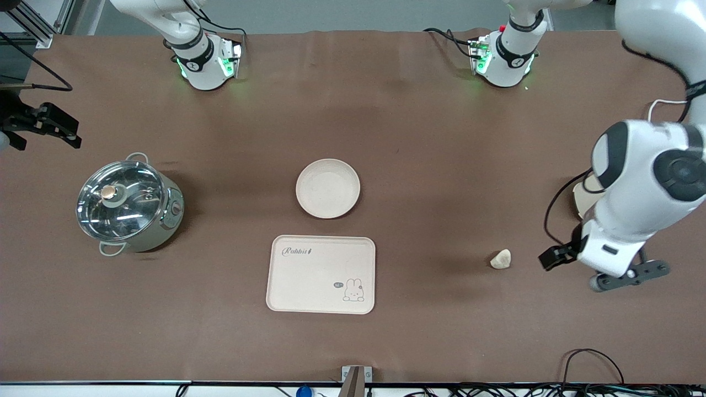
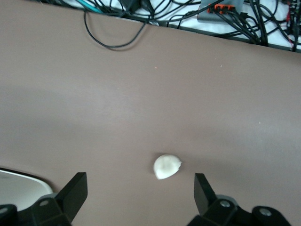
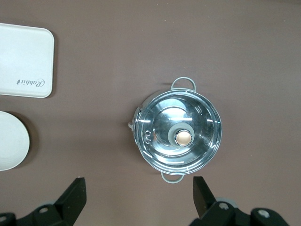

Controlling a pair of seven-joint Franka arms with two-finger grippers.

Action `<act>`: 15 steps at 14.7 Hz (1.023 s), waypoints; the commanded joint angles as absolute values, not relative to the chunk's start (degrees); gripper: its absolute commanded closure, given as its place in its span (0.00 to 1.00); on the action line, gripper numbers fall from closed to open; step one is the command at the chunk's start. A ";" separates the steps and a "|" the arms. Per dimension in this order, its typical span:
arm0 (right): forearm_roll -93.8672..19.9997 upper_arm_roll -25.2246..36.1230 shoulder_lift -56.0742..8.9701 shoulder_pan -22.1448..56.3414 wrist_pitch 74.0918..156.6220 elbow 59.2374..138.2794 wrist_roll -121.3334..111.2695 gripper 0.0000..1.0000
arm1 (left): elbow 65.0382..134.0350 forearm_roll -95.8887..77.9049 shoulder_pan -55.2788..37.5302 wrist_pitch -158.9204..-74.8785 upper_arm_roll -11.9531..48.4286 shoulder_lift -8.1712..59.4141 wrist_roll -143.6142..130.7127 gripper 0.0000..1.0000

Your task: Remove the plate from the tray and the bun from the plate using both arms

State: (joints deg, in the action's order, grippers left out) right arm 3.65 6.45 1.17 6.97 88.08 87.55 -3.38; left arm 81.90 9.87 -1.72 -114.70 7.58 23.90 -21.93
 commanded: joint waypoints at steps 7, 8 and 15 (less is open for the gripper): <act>4.04 6.33 1.76 7.29 87.54 87.45 -3.08 0.00 | 83.58 9.14 -1.23 -97.40 7.74 6.87 -8.19 0.00; 4.04 6.33 1.76 7.38 87.54 87.54 -3.08 0.00 | 83.58 7.84 0.07 -95.21 7.65 5.38 -6.09 0.00; 3.96 6.24 1.76 7.38 87.45 87.54 -3.08 0.00 | 85.34 1.93 0.44 -84.38 5.28 -1.58 -0.26 0.00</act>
